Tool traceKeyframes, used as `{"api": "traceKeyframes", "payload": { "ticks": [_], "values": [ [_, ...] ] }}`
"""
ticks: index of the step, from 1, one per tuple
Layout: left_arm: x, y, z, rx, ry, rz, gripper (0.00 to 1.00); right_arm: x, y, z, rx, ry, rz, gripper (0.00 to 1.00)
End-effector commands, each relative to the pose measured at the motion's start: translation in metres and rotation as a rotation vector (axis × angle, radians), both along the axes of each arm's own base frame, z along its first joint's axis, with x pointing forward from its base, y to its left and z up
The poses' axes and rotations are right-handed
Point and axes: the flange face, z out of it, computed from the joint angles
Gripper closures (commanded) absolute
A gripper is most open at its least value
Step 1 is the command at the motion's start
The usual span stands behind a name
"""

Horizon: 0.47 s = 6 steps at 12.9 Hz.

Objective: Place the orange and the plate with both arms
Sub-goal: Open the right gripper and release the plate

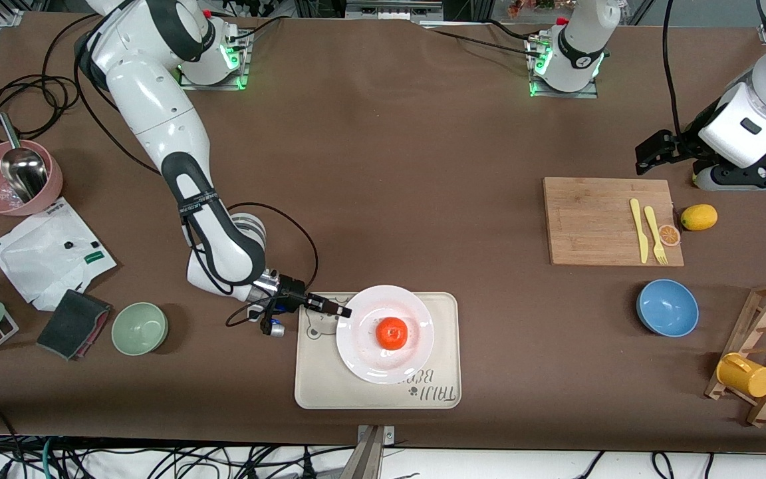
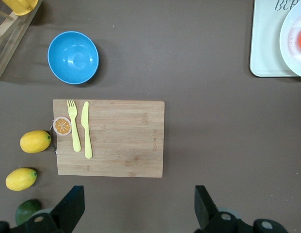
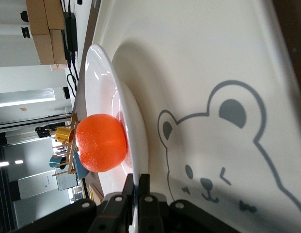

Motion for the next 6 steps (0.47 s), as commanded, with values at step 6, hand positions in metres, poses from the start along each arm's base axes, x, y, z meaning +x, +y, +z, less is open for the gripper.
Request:
{"api": "traceKeyframes", "payload": {
  "ticks": [6],
  "values": [
    [-0.003, 0.0, 0.008, 0.012, -0.001, -0.02, 0.0, -0.004, -0.001, 0.027, -0.027, -0.004, 0.037, 0.47]
  ]
}}
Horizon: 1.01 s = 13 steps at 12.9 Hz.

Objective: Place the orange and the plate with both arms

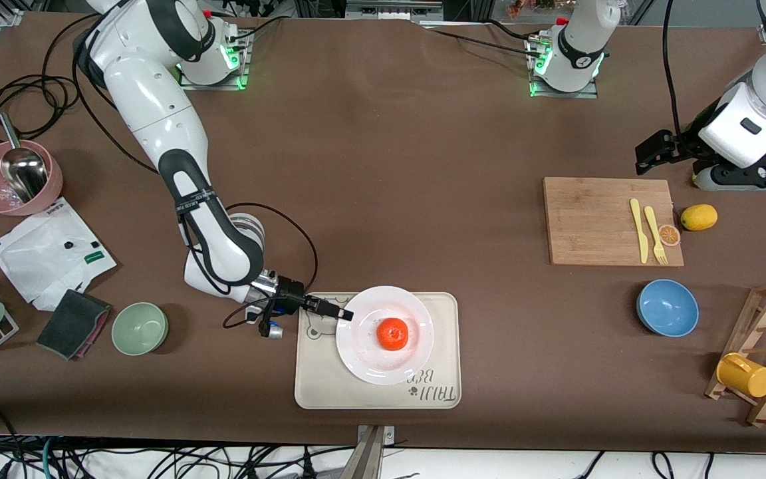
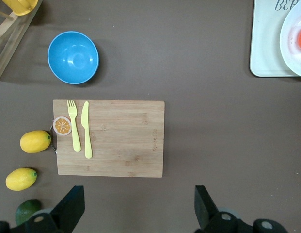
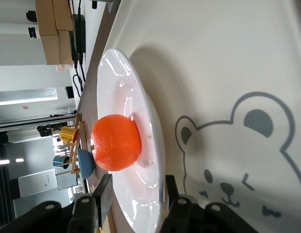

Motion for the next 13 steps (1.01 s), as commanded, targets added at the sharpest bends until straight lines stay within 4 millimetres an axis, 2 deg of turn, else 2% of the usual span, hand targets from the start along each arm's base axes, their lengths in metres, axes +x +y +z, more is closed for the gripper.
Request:
{"api": "traceKeyframes", "payload": {
  "ticks": [1, 4, 6, 7, 10, 13],
  "values": [
    [-0.003, 0.0, 0.008, 0.012, -0.001, -0.02, 0.0, -0.013, -0.007, 0.014, -0.036, 0.023, 0.029, 0.47],
    [-0.003, 0.0, 0.008, 0.012, -0.001, -0.021, 0.0, -0.031, -0.02, 0.03, -0.072, 0.037, 0.051, 0.47],
    [-0.003, 0.0, 0.008, 0.012, -0.001, -0.024, 0.0, -0.05, -0.025, 0.033, -0.115, 0.051, 0.086, 0.47],
    [-0.003, 0.0, 0.008, 0.012, -0.001, -0.026, 0.0, -0.056, -0.034, 0.038, -0.131, 0.056, 0.086, 0.47],
    [-0.003, 0.0, 0.008, 0.012, -0.001, -0.026, 0.0, -0.091, -0.05, 0.064, -0.191, 0.064, 0.121, 0.47],
    [-0.003, 0.0, 0.008, 0.012, -0.001, -0.026, 0.0, -0.131, -0.075, 0.095, -0.253, 0.064, 0.147, 0.47]
  ]
}}
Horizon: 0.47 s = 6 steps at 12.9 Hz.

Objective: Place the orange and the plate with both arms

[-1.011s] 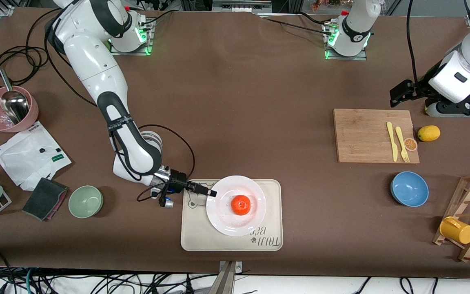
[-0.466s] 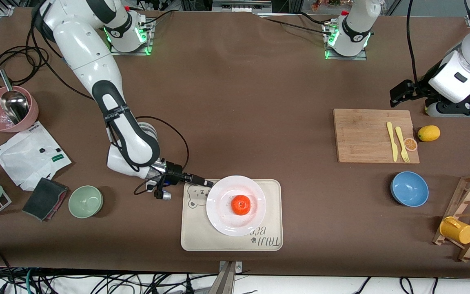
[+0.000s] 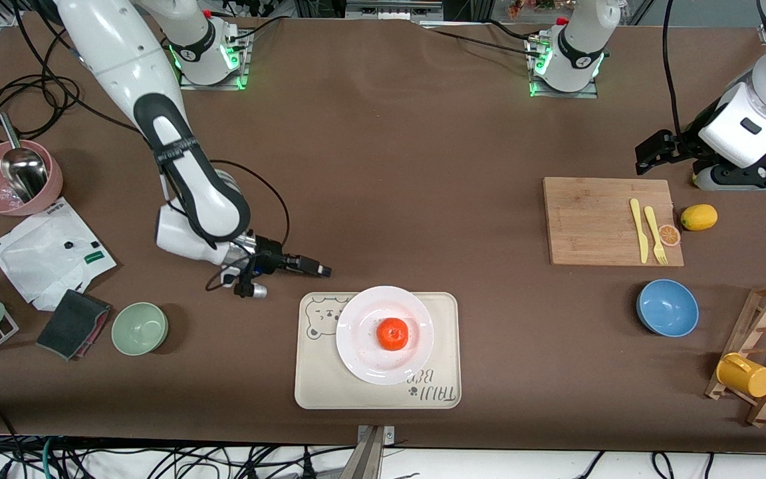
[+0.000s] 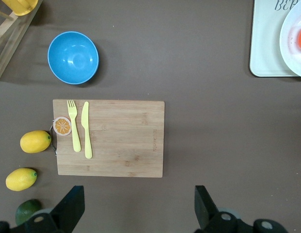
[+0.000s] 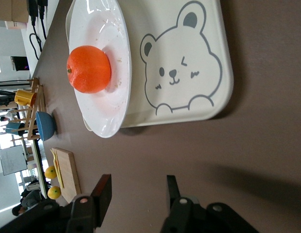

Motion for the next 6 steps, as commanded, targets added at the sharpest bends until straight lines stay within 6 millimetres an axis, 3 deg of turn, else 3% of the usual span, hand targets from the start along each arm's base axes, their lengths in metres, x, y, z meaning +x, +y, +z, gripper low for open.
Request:
{"api": "traceKeyframes", "payload": {
  "ticks": [1, 4, 6],
  "values": [
    [-0.003, 0.0, 0.008, 0.012, -0.001, -0.025, 0.0, -0.054, -0.032, 0.04, -0.071, 0.012, 0.034, 0.47],
    [-0.003, 0.001, 0.007, 0.012, 0.001, -0.025, 0.0, -0.085, -0.062, 0.072, -0.158, -0.031, 0.098, 0.46],
    [-0.003, 0.001, 0.008, 0.011, -0.001, -0.025, 0.0, -0.084, -0.093, 0.088, -0.2, -0.037, 0.184, 0.44]
  ]
}}
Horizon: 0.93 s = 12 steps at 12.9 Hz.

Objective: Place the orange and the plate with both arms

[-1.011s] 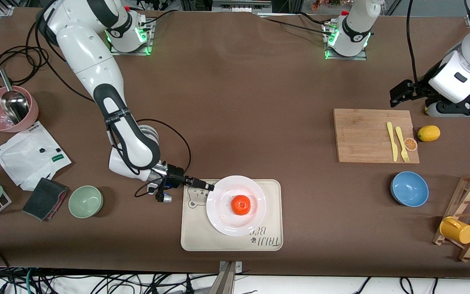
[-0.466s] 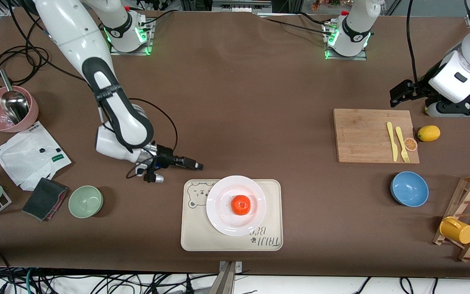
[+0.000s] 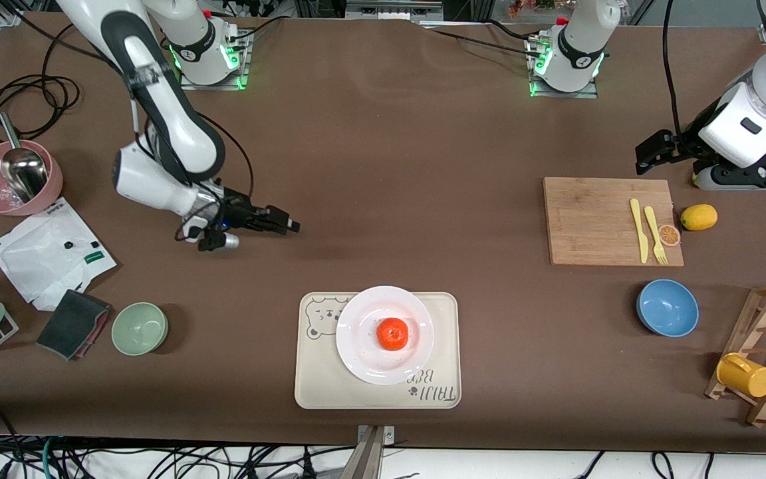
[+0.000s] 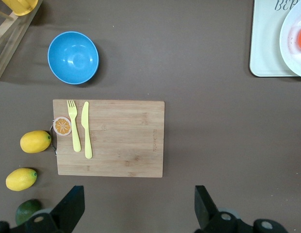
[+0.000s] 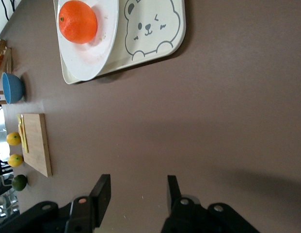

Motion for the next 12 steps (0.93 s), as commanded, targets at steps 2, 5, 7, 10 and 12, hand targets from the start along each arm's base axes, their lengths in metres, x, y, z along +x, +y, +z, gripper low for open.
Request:
{"api": "traceKeyframes", "payload": {
  "ticks": [2, 5, 7, 10, 12],
  "values": [
    [-0.003, 0.001, 0.008, 0.011, -0.001, -0.025, 0.0, -0.002, -0.064, 0.041, -0.103, 0.012, 0.161, 0.44],
    [-0.003, 0.001, 0.008, 0.011, -0.001, -0.025, 0.0, 0.009, -0.107, 0.093, -0.234, 0.006, 0.304, 0.44],
    [-0.003, 0.001, 0.008, 0.011, -0.001, -0.025, 0.0, 0.017, -0.127, 0.142, -0.33, 0.019, 0.365, 0.43],
    [-0.003, 0.001, 0.008, 0.011, -0.001, -0.025, 0.0, 0.03, -0.141, 0.215, -0.458, 0.014, 0.455, 0.42],
    [-0.003, 0.001, 0.008, 0.011, -0.001, -0.027, 0.0, 0.031, -0.144, 0.262, -0.533, 0.032, 0.455, 0.4]
  ]
}}
